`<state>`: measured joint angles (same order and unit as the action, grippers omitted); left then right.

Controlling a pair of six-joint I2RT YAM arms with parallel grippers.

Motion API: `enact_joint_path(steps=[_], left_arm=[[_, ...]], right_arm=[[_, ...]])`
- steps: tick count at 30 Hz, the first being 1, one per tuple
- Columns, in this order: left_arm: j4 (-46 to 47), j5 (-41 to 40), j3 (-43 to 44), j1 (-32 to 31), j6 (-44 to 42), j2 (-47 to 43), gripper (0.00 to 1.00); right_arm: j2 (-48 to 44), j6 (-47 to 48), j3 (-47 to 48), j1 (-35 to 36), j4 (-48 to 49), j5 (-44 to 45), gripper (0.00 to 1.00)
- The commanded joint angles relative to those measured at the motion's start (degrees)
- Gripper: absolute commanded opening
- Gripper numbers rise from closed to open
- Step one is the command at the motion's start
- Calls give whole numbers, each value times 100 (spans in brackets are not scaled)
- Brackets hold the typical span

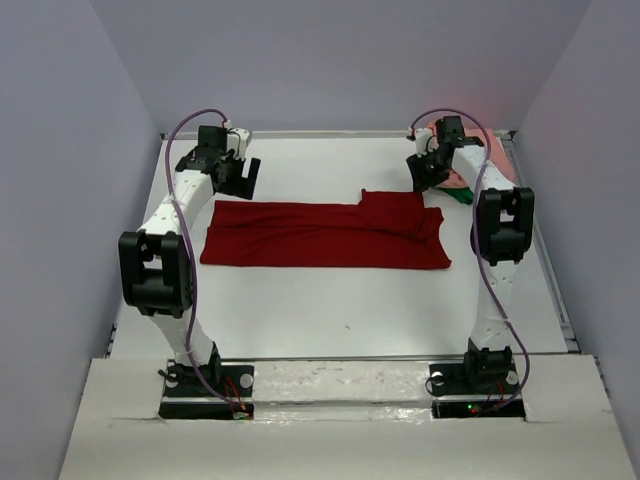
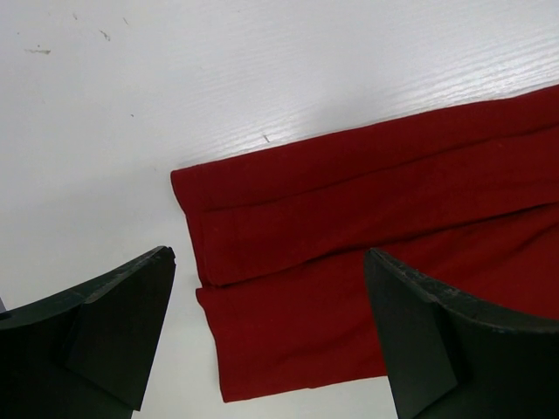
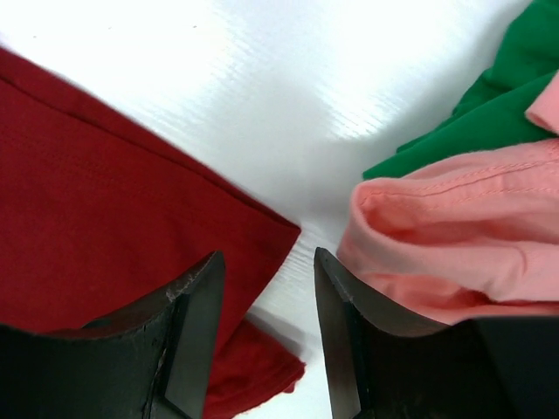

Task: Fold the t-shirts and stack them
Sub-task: Fold the other side of the tshirt into a rectangle

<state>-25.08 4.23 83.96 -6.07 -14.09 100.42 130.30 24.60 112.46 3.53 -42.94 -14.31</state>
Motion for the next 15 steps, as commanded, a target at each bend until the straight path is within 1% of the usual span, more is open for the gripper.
enact_joint_path(steps=[1, 9, 15], left_arm=[[82, -71, -47, -35, -50, -251, 99], [21, -106, 15, -35, -59, -234, 99], [12, -98, 41, -44, -50, -198, 99]], right_arm=[[180, 19, 364, -89, 110, -178, 51], [285, 27, 285, -317, 128, -353, 50], [329, 36, 232, -318, 119, -538, 48]])
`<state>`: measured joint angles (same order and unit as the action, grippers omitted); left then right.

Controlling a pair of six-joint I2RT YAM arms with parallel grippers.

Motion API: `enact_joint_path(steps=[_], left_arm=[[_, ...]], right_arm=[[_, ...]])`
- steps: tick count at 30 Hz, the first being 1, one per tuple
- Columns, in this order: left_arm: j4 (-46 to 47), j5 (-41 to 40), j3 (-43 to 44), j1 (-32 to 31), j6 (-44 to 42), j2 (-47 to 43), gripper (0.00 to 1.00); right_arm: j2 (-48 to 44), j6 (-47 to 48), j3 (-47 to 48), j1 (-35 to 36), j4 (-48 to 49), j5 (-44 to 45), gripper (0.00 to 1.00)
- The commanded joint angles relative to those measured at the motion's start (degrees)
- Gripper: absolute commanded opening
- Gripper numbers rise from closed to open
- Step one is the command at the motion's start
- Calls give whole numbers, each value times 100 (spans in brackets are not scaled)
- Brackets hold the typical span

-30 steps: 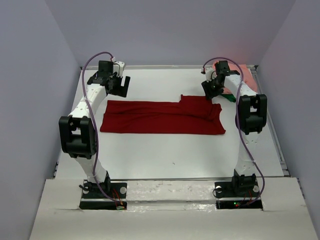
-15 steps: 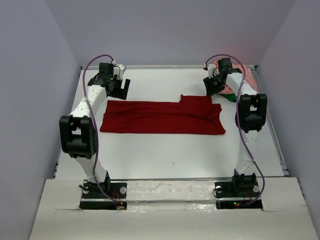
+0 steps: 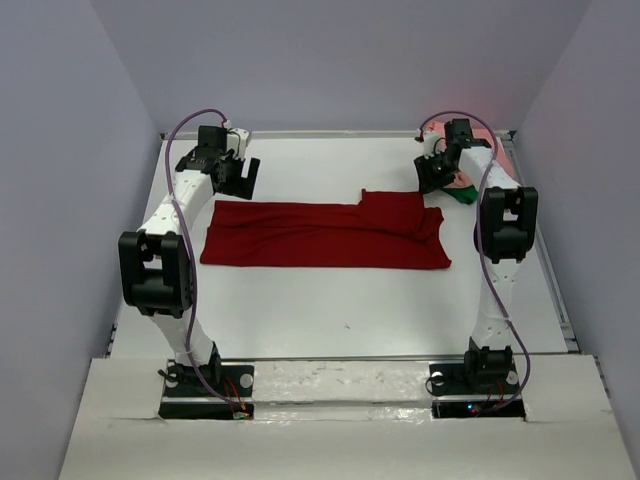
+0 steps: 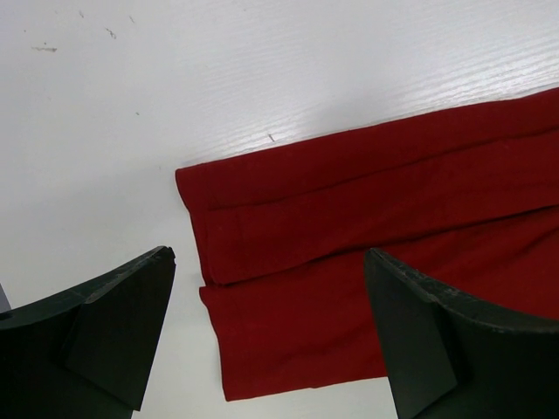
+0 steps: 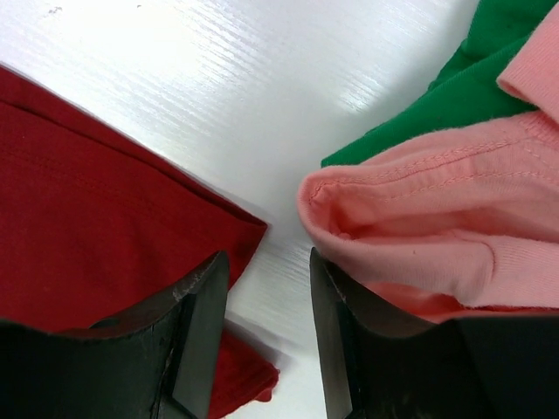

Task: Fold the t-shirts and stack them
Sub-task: Fold the other side of the tshirt into a rectangle

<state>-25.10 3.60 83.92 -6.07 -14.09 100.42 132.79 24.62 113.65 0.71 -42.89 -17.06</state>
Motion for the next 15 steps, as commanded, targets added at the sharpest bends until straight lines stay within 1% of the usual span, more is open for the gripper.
enact_joint_path(steps=[1, 14, 15], left_arm=[[14, -43, 46, -53, -50, -198, 99], [58, -43, -51, -70, -68, -251, 99], [67, -34, -42, -70, -68, -242, 99]], right_arm=[[80, 34, 114, -36, 115, -298, 47], [466, 78, 553, -36, -474, -755, 47], [476, 95, 553, -36, -518, -755, 41]])
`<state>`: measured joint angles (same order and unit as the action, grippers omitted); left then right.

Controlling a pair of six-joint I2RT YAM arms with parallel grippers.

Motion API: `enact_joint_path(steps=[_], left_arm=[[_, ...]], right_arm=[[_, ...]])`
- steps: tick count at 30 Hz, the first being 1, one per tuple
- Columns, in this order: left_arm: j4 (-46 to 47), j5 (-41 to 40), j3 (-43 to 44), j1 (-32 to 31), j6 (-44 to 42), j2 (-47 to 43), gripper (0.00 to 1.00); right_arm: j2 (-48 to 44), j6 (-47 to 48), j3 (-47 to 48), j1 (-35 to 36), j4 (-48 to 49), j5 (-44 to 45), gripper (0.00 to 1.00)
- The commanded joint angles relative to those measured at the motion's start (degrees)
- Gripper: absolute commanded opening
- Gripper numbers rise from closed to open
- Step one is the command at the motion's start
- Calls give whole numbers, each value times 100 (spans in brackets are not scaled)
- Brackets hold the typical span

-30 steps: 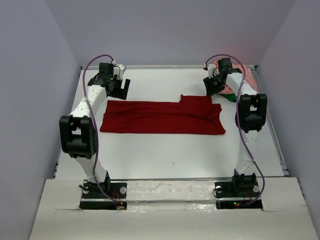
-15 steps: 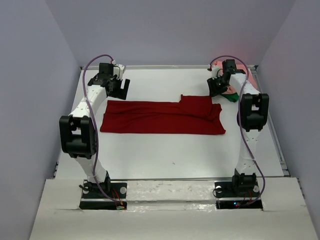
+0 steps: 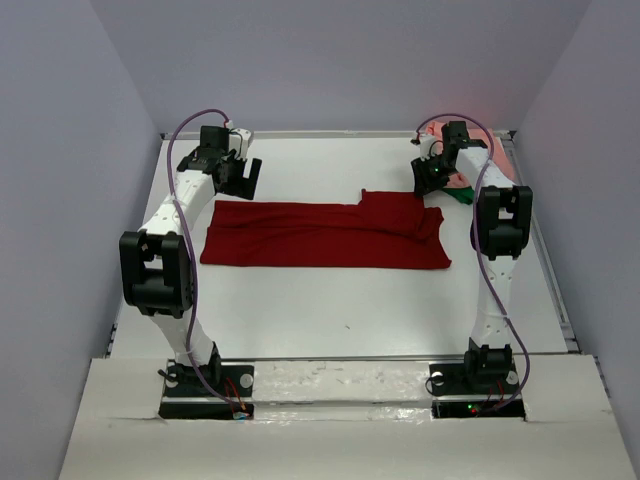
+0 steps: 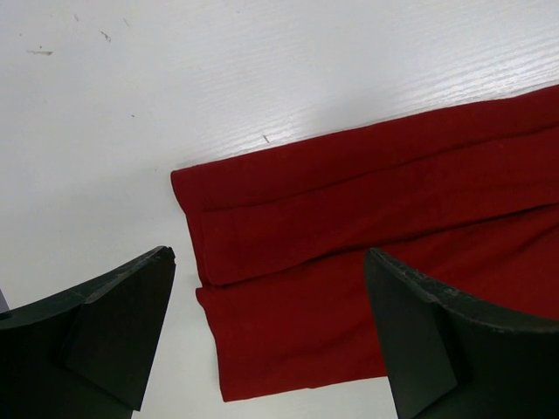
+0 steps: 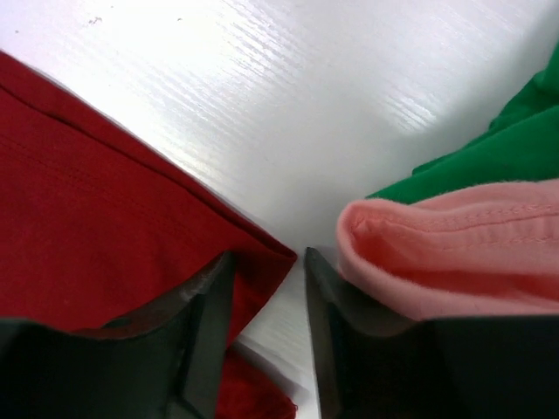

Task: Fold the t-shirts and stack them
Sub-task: Fold the other side of the tshirt into a rectangle

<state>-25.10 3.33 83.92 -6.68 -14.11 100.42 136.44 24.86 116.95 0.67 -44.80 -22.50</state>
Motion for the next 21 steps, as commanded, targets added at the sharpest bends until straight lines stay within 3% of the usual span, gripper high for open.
enact_joint_path(steps=[1, 2, 5, 16, 21], left_arm=[[58, -8, -42, -9, -66, -251, 99], [67, -17, -34, -9, -66, -251, 99], [67, 9, -25, -18, -66, -242, 99], [49, 53, -7, -27, -48, -304, 99], [58, 106, -51, -62, -31, -365, 99]], right_arm=[[119, 80, 206, -32, -328, -211, 35], [128, 89, 197, -32, -337, -202, 30], [128, 115, 206, -32, -389, -184, 0], [-240, 186, 232, -32, -530, -219, 0], [-460, 238, 758, -32, -994, -290, 0]])
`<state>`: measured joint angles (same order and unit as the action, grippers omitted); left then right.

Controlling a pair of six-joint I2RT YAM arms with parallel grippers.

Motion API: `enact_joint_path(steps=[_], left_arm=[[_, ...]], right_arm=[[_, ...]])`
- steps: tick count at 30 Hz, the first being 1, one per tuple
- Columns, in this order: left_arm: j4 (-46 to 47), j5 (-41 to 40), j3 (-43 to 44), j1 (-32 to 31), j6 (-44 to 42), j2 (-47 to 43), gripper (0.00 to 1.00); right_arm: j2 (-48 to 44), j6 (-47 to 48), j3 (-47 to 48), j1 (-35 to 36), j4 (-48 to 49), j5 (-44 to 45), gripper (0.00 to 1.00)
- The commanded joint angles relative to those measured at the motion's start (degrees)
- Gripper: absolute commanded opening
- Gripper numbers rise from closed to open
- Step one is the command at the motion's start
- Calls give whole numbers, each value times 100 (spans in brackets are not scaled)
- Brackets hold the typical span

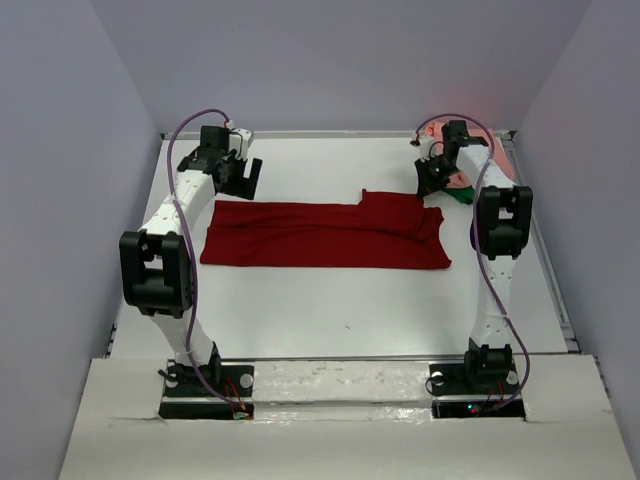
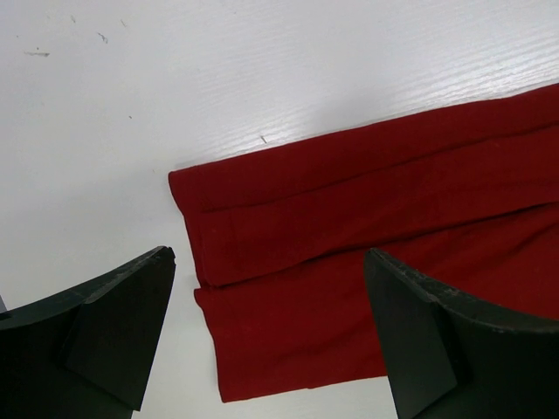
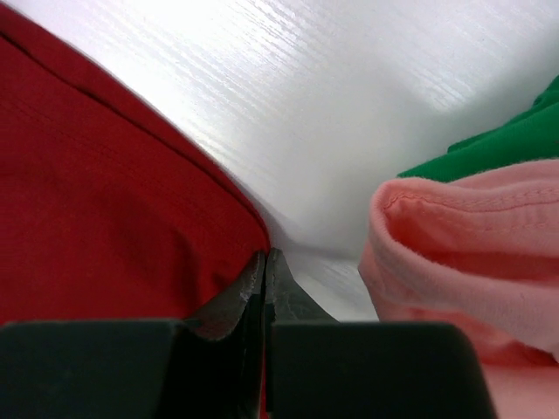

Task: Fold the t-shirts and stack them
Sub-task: Fold the other side of the tshirt into a rectangle

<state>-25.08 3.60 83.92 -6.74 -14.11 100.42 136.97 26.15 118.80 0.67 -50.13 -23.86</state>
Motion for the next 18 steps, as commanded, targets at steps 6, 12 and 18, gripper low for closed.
enact_joint_path(steps=[6, 12, 18], left_arm=[[38, 80, -7, -82, -48, -497, 99], [12, 124, 10, -99, -39, -576, 99], [65, 141, -78, -108, -48, -717, 99]], right_arm=[[-1074, 162, 574, -32, -814, -286, 0], [-1786, 259, 100, 21, -1086, -383, 0], [-2402, 329, -595, 74, -1201, -497, 0]])
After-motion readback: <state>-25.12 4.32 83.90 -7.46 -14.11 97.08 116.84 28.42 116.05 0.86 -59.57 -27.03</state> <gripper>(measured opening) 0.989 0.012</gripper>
